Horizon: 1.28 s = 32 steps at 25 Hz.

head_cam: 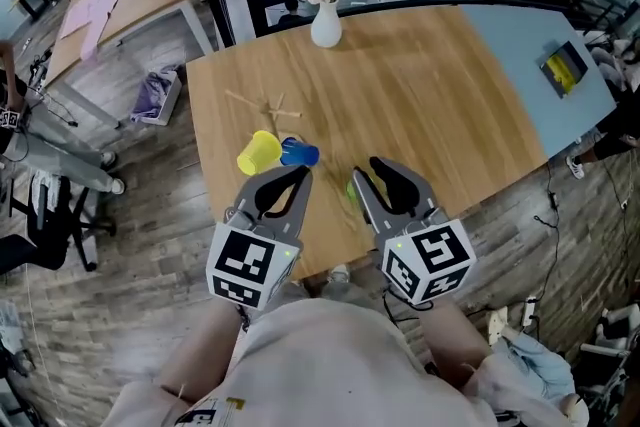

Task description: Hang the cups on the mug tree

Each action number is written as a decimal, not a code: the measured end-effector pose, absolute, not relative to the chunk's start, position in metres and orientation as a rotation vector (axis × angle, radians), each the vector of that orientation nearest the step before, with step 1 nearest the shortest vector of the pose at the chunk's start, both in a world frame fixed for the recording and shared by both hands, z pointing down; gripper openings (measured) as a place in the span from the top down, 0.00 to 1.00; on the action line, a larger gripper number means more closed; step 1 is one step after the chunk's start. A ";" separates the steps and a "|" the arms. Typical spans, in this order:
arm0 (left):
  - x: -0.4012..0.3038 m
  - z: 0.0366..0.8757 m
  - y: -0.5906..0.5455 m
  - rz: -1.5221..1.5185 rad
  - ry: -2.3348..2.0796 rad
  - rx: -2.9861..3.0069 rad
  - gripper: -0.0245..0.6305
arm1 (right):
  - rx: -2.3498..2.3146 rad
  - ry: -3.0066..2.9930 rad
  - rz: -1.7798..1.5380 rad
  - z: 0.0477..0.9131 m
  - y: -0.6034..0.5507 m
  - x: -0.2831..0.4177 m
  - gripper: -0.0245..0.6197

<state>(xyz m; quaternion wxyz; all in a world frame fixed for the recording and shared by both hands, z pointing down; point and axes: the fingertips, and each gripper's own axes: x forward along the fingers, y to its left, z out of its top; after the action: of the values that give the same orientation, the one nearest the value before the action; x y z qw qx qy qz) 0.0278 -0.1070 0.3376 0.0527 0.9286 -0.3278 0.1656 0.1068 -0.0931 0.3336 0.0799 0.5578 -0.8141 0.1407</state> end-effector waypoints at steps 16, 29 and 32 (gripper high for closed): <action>0.055 0.402 -0.123 0.613 -0.898 2.775 0.96 | 1.685 -2.289 0.583 0.411 -0.105 0.133 0.67; 0.076 0.459 -0.136 0.688 -0.825 2.734 0.96 | 1.640 -2.176 0.640 0.487 -0.117 0.151 0.60; 0.082 0.472 -0.135 0.702 -0.805 2.722 0.96 | 1.626 -2.153 0.666 0.508 -0.116 0.156 0.58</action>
<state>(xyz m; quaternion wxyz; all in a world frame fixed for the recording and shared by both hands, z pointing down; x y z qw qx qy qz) 0.0821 -0.1345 0.4719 0.1085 0.9254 -0.2737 0.2386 0.1558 -0.1164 0.5081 0.1804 0.5755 -0.7620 0.2359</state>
